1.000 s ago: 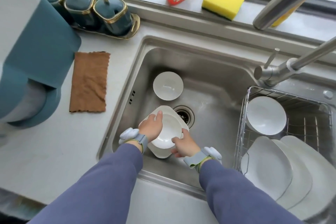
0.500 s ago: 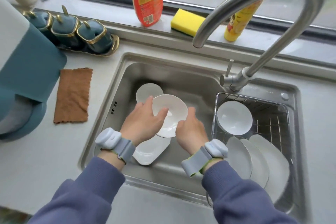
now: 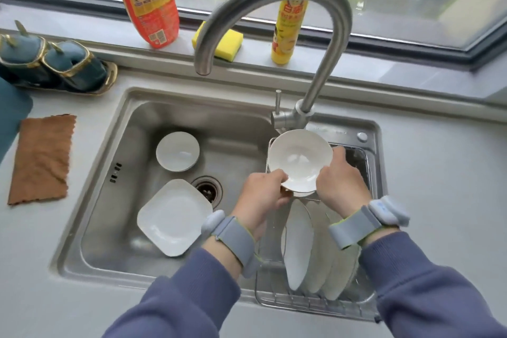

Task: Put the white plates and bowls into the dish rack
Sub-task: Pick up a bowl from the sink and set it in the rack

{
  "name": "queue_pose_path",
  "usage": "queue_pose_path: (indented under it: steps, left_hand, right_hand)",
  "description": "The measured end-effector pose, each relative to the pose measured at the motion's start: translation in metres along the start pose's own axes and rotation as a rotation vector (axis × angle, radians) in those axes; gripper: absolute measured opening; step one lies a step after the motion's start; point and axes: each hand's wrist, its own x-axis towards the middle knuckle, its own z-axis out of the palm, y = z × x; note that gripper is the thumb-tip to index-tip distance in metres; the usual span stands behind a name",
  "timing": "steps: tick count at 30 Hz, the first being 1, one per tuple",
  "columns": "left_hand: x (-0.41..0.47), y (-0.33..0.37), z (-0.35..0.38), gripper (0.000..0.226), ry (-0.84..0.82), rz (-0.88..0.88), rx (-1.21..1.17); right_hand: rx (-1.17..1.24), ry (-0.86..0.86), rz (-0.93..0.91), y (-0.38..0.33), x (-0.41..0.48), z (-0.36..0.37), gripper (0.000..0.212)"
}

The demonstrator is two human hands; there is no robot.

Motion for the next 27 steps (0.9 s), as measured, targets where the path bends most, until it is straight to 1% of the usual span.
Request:
queue_pose_path:
  steps: [2, 6, 10, 15, 18, 20, 24, 26, 27]
  left_hand:
    - [0.007, -0.011, 0.014, 0.008, 0.016, -0.020, -0.041]
    - [0.019, -0.025, 0.026, 0.006, 0.037, -0.011, 0.115]
    - [0.035, -0.033, 0.034, 0.007, 0.043, -0.036, 0.276]
    - [0.050, -0.043, 0.040, 0.022, 0.098, -0.064, 0.319]
    - [0.056, -0.049, 0.042, 0.048, 0.135, -0.075, 0.330]
    - [0.059, -0.052, 0.042, 0.054, 0.135, -0.082, 0.309]
    - [0.060, -0.053, 0.044, 0.035, 0.107, -0.076, 0.234]
    - [0.060, -0.050, 0.046, 0.018, 0.103, -0.079, 0.212]
    - [0.060, -0.050, 0.047, 0.016, 0.104, -0.082, 0.208]
  right_hand:
    - [0.007, -0.027, 0.016, 0.015, 0.014, -0.002, 0.033]
    - [0.000, -0.065, -0.003, 0.031, 0.038, 0.003, 0.036]
    - [-0.028, -0.065, -0.006, 0.041, 0.053, 0.015, 0.032]
    - [-0.032, -0.075, -0.015, 0.047, 0.065, 0.025, 0.031]
    - [-0.010, -0.084, -0.015, 0.050, 0.071, 0.029, 0.032]
    - [-0.011, -0.085, -0.013, 0.053, 0.073, 0.031, 0.033]
    - [-0.005, -0.071, -0.018, 0.056, 0.076, 0.035, 0.036]
    - [0.000, -0.060, -0.016, 0.056, 0.078, 0.037, 0.037]
    - [0.003, -0.056, -0.016, 0.057, 0.079, 0.038, 0.037]
